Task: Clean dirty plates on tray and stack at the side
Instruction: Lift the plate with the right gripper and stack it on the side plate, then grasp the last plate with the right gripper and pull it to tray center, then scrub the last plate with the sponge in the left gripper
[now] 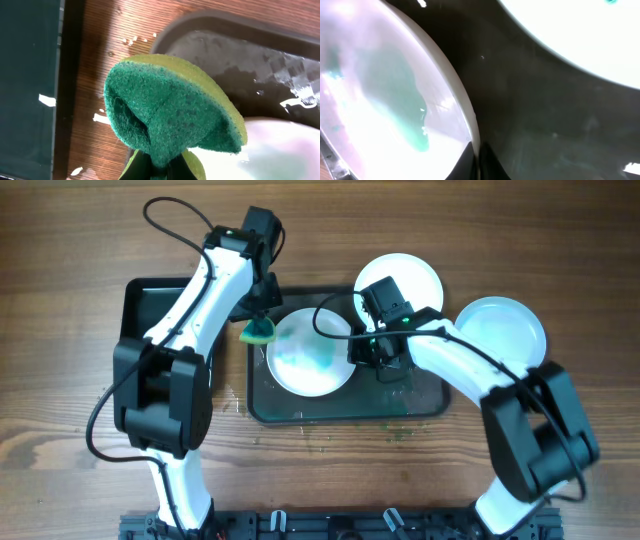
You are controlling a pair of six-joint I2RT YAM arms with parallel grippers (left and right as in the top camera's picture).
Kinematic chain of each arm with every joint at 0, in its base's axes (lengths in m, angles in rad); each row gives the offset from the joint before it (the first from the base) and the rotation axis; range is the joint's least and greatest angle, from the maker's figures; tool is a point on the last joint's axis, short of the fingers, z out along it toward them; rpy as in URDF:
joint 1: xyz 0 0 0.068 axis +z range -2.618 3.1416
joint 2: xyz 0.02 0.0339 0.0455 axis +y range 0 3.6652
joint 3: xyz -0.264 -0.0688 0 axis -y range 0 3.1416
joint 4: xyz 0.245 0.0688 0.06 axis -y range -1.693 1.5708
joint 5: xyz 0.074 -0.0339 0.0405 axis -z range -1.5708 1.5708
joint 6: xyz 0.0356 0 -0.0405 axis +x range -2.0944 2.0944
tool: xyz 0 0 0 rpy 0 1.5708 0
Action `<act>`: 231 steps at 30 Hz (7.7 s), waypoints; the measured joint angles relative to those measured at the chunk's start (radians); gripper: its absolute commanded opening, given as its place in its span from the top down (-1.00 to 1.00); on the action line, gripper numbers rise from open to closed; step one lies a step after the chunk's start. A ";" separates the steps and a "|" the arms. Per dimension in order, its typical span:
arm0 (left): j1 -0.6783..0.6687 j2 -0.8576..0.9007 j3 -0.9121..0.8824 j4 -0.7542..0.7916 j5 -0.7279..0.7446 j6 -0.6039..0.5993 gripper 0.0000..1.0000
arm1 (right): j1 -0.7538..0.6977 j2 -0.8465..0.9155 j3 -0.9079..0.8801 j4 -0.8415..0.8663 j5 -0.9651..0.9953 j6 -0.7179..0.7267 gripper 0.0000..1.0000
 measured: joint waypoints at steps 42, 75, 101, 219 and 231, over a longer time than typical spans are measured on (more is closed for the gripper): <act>0.010 0.000 0.000 0.008 0.026 0.000 0.92 | -0.843 -0.472 -0.003 -0.358 0.299 -0.020 0.92; 0.010 0.000 0.000 0.008 0.026 0.000 0.92 | -0.435 0.107 0.142 -0.150 -0.041 -0.132 0.46; 0.010 0.000 0.000 0.008 0.027 0.000 0.92 | -0.252 0.135 0.142 -0.025 0.027 -0.520 0.58; -0.150 0.153 -0.026 0.160 0.111 0.080 0.92 | -0.167 0.156 0.098 -0.057 -0.194 -0.145 0.91; -0.163 0.154 -0.035 -0.028 0.523 0.486 0.92 | -0.160 0.158 0.098 -0.069 -0.219 -0.150 0.92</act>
